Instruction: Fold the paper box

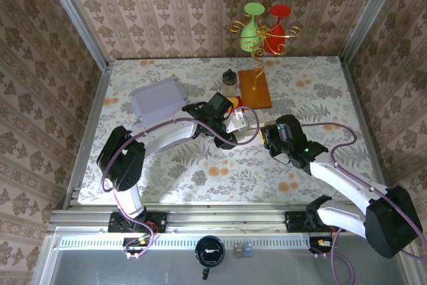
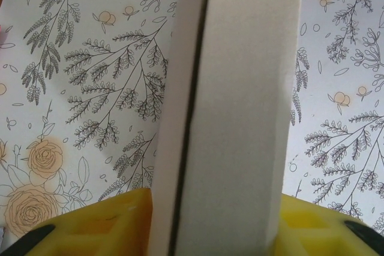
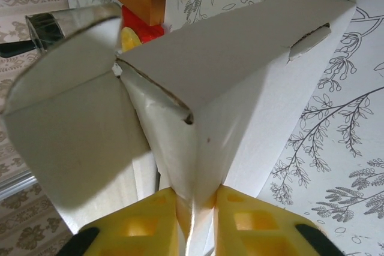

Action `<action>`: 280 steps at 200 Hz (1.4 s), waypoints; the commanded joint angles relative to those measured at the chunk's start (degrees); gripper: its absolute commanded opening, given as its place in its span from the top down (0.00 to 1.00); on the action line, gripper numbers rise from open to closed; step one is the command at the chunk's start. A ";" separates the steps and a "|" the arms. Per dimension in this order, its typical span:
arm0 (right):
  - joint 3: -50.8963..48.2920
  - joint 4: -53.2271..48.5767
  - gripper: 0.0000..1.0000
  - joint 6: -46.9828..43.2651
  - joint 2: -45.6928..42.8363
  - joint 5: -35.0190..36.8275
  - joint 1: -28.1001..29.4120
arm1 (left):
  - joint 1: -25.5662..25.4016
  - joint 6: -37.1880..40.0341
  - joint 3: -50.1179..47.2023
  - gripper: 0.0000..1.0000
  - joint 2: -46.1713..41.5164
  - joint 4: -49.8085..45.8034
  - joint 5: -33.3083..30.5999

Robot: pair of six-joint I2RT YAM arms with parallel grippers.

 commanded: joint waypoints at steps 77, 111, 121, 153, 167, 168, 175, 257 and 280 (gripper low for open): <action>16.89 -24.56 0.55 -47.95 -5.64 -10.12 -12.40 | 1.08 5.97 -0.57 0.66 -2.52 -5.00 2.91; 21.02 -31.92 0.55 -67.26 -4.30 -15.54 -15.60 | 1.90 8.78 -0.98 0.66 -3.91 -8.56 3.54; 21.91 -33.63 0.56 -71.45 -2.92 -17.38 -15.80 | 2.19 9.71 -1.12 0.65 -4.31 -9.60 3.81; 24.72 -37.81 0.59 -80.13 2.69 -20.23 -15.57 | 2.81 12.60 -2.61 0.65 -6.12 -11.49 5.19; 25.91 -38.88 0.59 -82.63 4.53 -19.90 -15.48 | 2.96 13.69 -3.24 0.65 -6.46 -12.28 5.43; 26.02 -38.92 0.59 -82.81 4.58 -19.81 -15.49 | 3.01 13.75 -3.29 0.65 -6.49 -12.29 5.48; 26.55 -39.19 0.59 -83.87 5.32 -19.47 -15.40 | 3.17 14.02 -3.66 0.65 -6.70 -12.47 5.82; 31.14 -42.74 0.57 -93.98 12.46 -19.74 -13.23 | 4.31 15.06 -4.37 0.66 -6.90 -12.39 6.89; 30.82 -41.29 0.58 -93.40 13.27 -20.97 -12.86 | 4.42 14.96 -4.01 0.65 -6.56 -12.70 6.67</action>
